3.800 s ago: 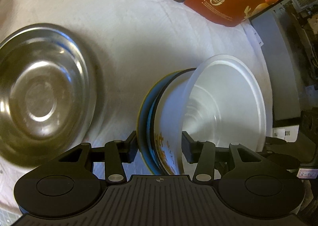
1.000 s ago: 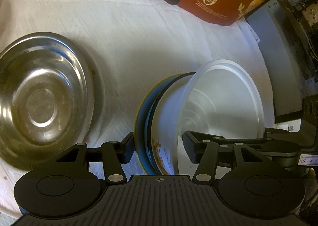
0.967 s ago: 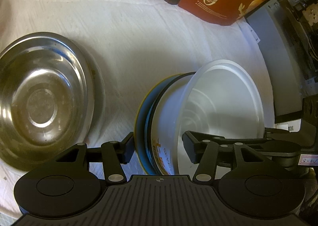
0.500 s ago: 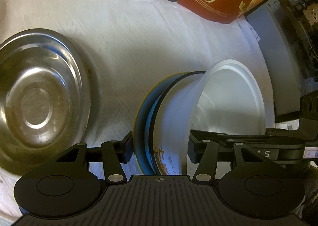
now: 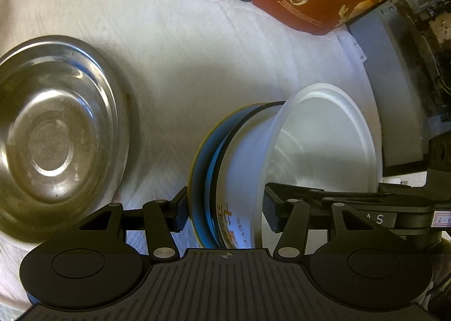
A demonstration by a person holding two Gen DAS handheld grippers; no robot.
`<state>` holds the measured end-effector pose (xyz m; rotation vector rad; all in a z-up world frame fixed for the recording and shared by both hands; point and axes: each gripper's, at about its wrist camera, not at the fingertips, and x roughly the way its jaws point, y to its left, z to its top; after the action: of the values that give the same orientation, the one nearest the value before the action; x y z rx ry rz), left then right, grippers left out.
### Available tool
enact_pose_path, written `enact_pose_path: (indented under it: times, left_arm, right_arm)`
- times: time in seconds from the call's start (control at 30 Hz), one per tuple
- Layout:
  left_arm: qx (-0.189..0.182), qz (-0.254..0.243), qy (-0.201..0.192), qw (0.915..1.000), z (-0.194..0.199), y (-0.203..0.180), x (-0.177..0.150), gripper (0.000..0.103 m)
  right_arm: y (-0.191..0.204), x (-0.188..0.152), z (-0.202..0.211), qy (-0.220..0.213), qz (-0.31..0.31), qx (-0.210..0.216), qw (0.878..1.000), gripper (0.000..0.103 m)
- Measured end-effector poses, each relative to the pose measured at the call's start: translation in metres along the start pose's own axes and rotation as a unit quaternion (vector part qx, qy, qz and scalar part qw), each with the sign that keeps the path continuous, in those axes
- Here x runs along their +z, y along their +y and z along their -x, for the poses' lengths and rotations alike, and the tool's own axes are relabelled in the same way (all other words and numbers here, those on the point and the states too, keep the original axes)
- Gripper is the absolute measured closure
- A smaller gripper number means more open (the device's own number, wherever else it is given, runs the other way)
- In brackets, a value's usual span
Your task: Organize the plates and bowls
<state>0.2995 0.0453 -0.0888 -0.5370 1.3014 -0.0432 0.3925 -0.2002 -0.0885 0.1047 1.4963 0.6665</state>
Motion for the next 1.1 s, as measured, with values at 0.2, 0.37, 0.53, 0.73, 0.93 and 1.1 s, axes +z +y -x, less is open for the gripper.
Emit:
enact_pose_path:
  times: [0.2,0.37,0.53,0.73,0.93,1.1]
  left_arm:
    - [-0.020,-0.007,-0.023,0.9995,0.020,0.000,0.002,0.046]
    - [-0.037,-0.010,-0.061,0.9974,0.059,0.014,0.007,0.046]
    - [-0.026,0.002,-0.100,0.9947,0.105,0.054,0.007,0.046]
    - [0.003,0.039,-0.109,0.9932,0.128,0.116,-0.001,0.046]
    - [-0.003,0.089,-0.083,0.9926,0.110,0.169,-0.008,0.046]
    - [0.005,0.093,-0.081,0.9923,0.093,0.182,-0.011,0.047]
  right_arm:
    - [0.019,0.004,0.022,-0.025,0.010,-0.015,1.000,0.041]
    - [0.064,0.012,0.042,-0.057,0.045,-0.015,0.997,0.041]
    - [0.123,0.025,0.028,-0.064,0.082,0.008,0.995,0.040]
    - [0.177,0.034,-0.021,-0.033,0.094,0.031,0.995,0.041]
    - [0.199,0.035,-0.074,0.015,0.098,0.012,0.995,0.042]
    - [0.194,0.036,-0.096,0.027,0.082,0.004,0.996,0.039]
